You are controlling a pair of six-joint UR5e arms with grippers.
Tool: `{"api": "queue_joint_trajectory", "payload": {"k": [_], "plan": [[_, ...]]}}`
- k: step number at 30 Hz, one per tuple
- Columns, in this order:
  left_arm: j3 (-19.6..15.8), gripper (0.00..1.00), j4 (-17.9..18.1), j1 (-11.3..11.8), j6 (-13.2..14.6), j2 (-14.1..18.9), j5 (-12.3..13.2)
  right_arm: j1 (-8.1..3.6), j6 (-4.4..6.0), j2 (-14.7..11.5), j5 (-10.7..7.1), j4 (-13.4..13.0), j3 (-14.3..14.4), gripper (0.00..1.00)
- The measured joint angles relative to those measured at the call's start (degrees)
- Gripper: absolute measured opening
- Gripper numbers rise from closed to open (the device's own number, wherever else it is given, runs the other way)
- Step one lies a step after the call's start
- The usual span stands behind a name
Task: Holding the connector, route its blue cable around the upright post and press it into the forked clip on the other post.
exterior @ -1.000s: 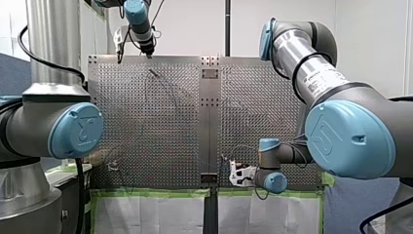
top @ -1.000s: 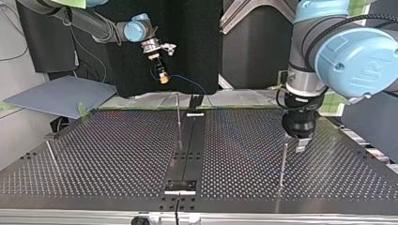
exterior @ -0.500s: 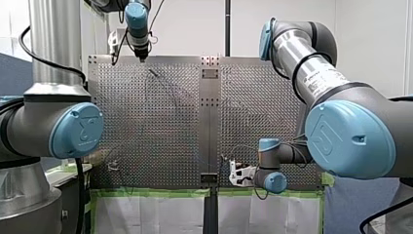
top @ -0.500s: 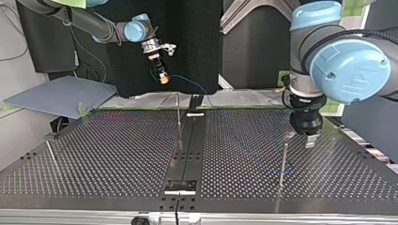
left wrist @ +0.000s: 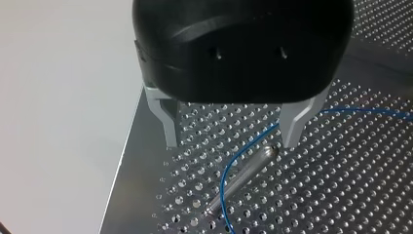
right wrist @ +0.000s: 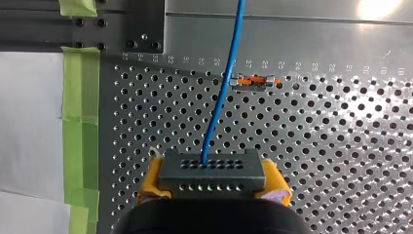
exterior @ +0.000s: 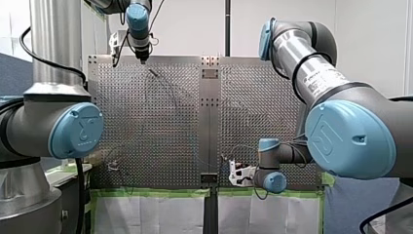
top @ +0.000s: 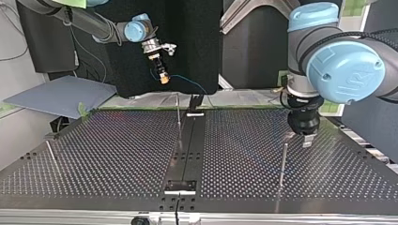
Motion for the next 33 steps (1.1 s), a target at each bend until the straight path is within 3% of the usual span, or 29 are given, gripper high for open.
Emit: {"api": "queue_joint_trajectory", "payload": {"k": [18,33], "plan": [[0.00,1.00,1.13,-0.76,0.21,0.01,2.65,0.00,0.00,-0.01,-0.07,0.00,0.00,0.00],[-0.03,1.00,4.64,-3.19,6.14,0.02,8.56,0.13,0.00,0.00,-0.07,0.14,0.00,0.00]]}}
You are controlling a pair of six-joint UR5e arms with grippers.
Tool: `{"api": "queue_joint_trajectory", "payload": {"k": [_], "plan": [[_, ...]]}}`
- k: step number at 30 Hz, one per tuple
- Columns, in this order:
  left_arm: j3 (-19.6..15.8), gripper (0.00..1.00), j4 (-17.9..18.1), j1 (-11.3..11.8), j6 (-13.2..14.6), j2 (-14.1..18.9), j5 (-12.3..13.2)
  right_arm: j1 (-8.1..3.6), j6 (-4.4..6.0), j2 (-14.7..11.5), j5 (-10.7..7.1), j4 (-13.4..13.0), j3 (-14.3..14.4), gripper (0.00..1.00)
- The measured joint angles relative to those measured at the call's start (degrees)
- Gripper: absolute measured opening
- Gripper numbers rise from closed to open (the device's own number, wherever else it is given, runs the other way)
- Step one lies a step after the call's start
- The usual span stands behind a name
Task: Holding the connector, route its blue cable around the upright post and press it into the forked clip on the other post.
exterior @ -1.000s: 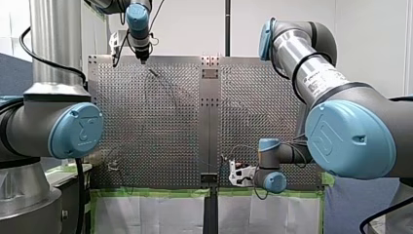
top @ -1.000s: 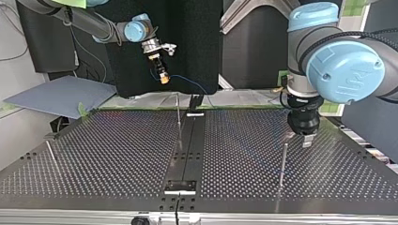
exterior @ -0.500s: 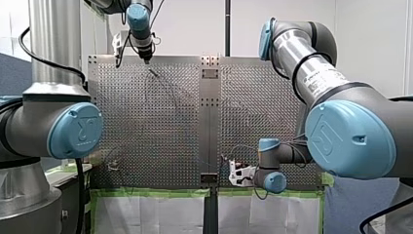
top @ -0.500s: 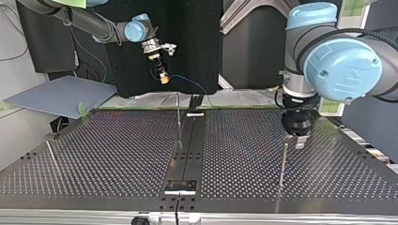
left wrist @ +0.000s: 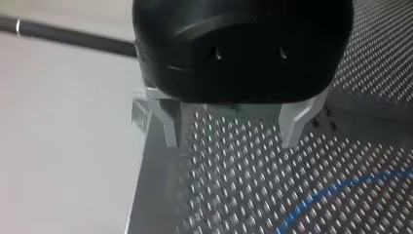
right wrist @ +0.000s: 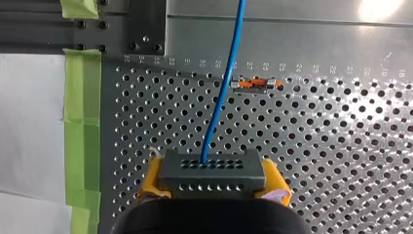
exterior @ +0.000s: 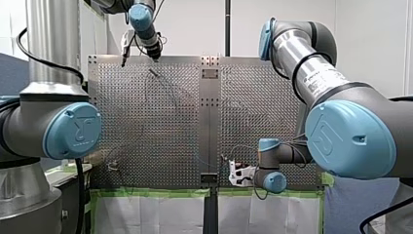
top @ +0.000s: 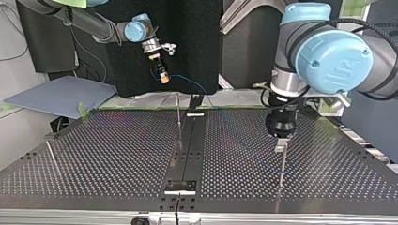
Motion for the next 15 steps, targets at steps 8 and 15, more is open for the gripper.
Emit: {"api": "queue_joint_trajectory", "payload": {"k": [8,15], "plan": [[-2.72,1.00,3.73,-3.41,0.31,-0.46,-0.47,0.37,0.01,0.01,-0.32,-0.13,0.00,0.00],[-6.00,1.00,7.01,-6.71,0.54,-3.05,-2.58,0.53,-0.02,0.03,-0.68,-0.01,0.00,0.00]]}}
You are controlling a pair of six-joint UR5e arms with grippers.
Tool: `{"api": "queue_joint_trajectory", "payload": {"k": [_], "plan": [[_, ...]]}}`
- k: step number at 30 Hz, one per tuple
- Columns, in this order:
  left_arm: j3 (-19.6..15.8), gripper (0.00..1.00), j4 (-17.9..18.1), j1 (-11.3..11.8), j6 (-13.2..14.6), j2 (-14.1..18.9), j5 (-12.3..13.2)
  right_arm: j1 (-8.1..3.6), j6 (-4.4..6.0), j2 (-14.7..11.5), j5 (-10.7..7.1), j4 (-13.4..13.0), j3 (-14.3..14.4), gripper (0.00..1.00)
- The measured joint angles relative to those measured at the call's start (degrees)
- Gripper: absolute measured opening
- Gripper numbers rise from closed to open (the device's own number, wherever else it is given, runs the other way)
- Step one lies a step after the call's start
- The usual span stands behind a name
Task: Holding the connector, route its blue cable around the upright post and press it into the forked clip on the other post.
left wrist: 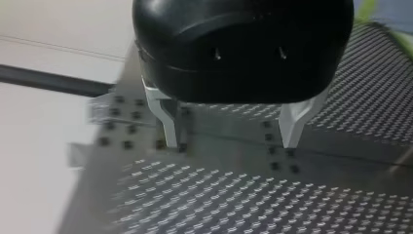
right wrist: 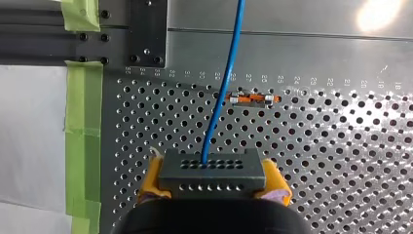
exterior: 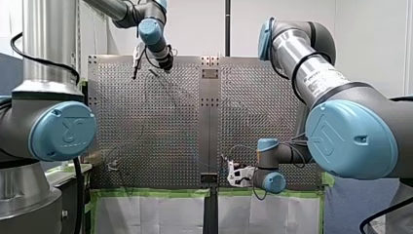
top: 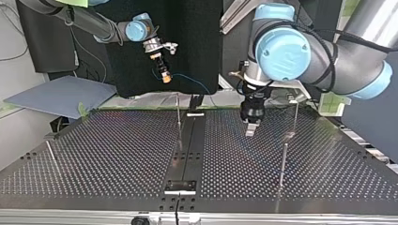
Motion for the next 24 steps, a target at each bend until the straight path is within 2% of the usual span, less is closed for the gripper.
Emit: {"api": "queue_joint_trajectory", "payload": {"k": [7,12,17,24], "plan": [[-3.43,1.00,3.52,-3.51,3.20,-3.48,-3.03,0.07,-0.07,0.00,-0.03,0.03,0.01,0.00],[-4.30,1.00,6.01,-5.30,5.66,-5.96,-5.13,0.11,-0.07,0.01,-0.02,0.01,0.02,0.00],[-4.24,1.00,8.79,-5.26,8.46,-8.47,-6.28,0.11,-0.07,0.02,-0.02,-0.03,0.03,0.00],[-3.44,1.00,12.06,-4.51,11.23,-9.23,-6.98,0.12,-0.07,0.01,-0.24,-0.20,0.01,0.00]]}}
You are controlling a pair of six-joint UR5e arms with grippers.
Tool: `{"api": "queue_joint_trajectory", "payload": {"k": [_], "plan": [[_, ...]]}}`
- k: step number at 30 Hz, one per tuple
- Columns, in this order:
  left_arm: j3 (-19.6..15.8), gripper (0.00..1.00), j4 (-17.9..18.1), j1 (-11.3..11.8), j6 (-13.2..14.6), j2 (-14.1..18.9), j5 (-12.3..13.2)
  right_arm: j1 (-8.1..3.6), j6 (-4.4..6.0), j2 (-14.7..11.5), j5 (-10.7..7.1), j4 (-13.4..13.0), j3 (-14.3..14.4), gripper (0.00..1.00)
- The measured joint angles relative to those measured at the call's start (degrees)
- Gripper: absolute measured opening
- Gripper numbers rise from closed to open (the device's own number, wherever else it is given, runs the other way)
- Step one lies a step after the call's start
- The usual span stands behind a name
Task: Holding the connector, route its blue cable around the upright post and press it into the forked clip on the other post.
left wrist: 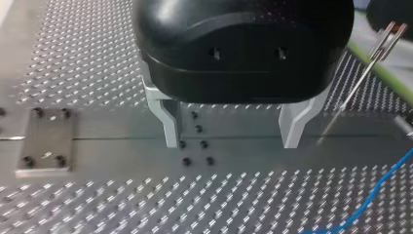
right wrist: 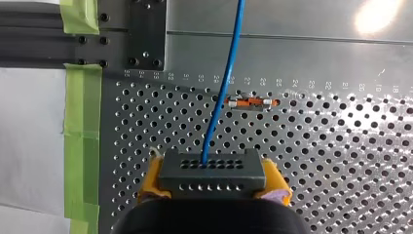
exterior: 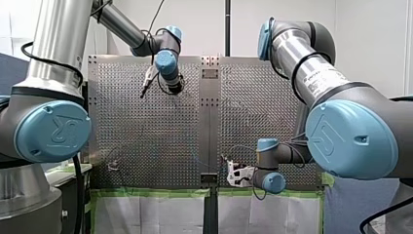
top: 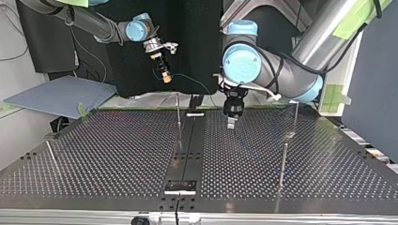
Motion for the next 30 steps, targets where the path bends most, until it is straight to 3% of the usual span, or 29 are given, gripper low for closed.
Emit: {"api": "queue_joint_trajectory", "payload": {"k": [7,19,30], "plan": [[2.57,1.00,3.31,0.79,0.69,-0.07,-2.87,0.02,0.00,0.01,-0.17,-0.05,0.01,0.00],[3.72,1.00,9.02,1.68,1.39,-2.03,-6.55,0.01,0.01,0.00,-0.48,-0.08,-0.01,0.00],[4.10,1.00,13.80,2.75,2.23,-2.95,-7.96,0.00,-0.08,0.01,-0.48,-0.05,0.01,0.00]]}}
